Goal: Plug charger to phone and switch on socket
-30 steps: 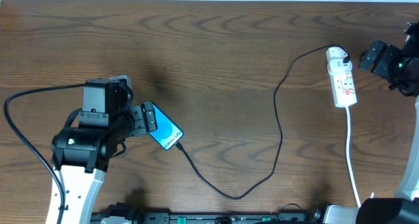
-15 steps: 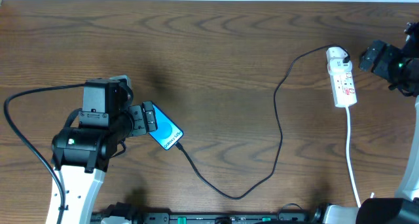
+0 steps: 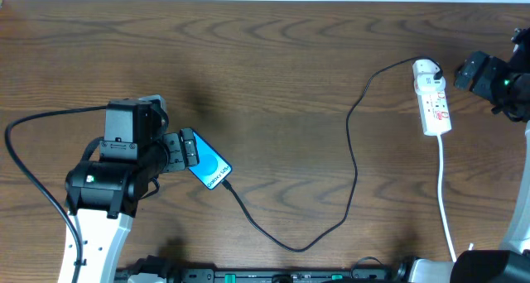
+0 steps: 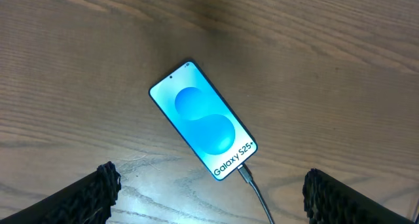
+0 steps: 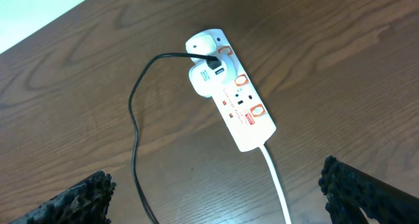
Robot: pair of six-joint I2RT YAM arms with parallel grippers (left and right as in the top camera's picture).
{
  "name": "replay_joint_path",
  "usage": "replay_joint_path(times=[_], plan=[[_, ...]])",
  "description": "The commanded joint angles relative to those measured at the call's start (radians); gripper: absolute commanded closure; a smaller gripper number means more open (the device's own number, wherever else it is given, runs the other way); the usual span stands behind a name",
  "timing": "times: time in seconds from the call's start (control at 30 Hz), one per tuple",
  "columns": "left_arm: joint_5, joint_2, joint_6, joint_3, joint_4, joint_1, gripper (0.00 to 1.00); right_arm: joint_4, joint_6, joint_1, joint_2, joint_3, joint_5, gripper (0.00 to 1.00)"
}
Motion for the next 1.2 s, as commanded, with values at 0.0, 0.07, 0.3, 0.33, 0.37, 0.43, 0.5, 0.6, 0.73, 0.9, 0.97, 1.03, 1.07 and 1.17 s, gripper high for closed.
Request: replay_joint_path(times=[0.0, 0.07, 0.3, 0.33, 0.37, 0.43, 0.5, 0.6, 0.73, 0.9, 0.97, 1.03, 1.07, 1.17], plan=[[-0.012, 0.0, 0.014, 0.004, 0.0, -0.003, 0.09, -0.002, 0.015, 0.0, 0.004, 0.009, 0.008, 0.01], [-0.012, -0.001, 0.014, -0.012, 0.0, -0.003, 0.08, -0.002, 0.014, 0.0, 0.004, 0.009, 0.008, 0.01], [-0.012, -0.101, 0.014, -0.089, -0.001, -0.003, 0.08, -0.002, 0.015, 0.0, 0.004, 0.009, 0.008, 0.01], [-0.012, -0.119, 0.014, -0.099, 0.0, -0.003, 0.09, -0.001, 0.014, 0.0, 0.004, 0.009, 0.008, 0.01], [-0.012, -0.155, 0.014, -0.117, 0.0, -0.003, 0.09, -0.001, 0.014, 0.0, 0.004, 0.009, 0.008, 0.01], [-0.012, -0.191, 0.014, -0.138, 0.0, -0.003, 0.08, -0.002, 0.014, 0.0, 0.004, 0.009, 0.008, 0.01], [-0.012, -0.24, 0.014, -0.172, -0.001, -0.003, 0.09, -0.002, 0.014, 0.0, 0.004, 0.009, 0.008, 0.01], [-0.012, -0.286, 0.014, -0.207, 0.0, -0.003, 0.09, -0.002, 0.015, 0.0, 0.004, 0.009, 0.008, 0.01], [-0.012, -0.33, 0.014, -0.255, -0.001, -0.003, 0.08, -0.002, 0.014, 0.0, 0.004, 0.009, 0.008, 0.01], [-0.013, -0.386, 0.014, -0.301, -0.001, -0.003, 0.09, -0.002, 0.014, 0.0, 0.004, 0.009, 0.008, 0.01], [-0.044, -0.422, 0.014, -0.309, -0.003, -0.003, 0.08, -0.001, 0.015, 0.0, 0.004, 0.009, 0.008, 0.01], [-0.067, -0.464, 0.014, -0.312, 0.014, -0.003, 0.08, -0.002, 0.014, 0.0, 0.004, 0.009, 0.008, 0.01], [-0.084, -0.49, 0.014, -0.314, 0.029, -0.003, 0.09, -0.002, 0.014, 0.0, 0.004, 0.009, 0.008, 0.01], [-0.146, -0.559, 0.014, -0.325, 0.092, -0.003, 0.08, -0.002, 0.014, 0.0, 0.004, 0.009, 0.008, 0.01]])
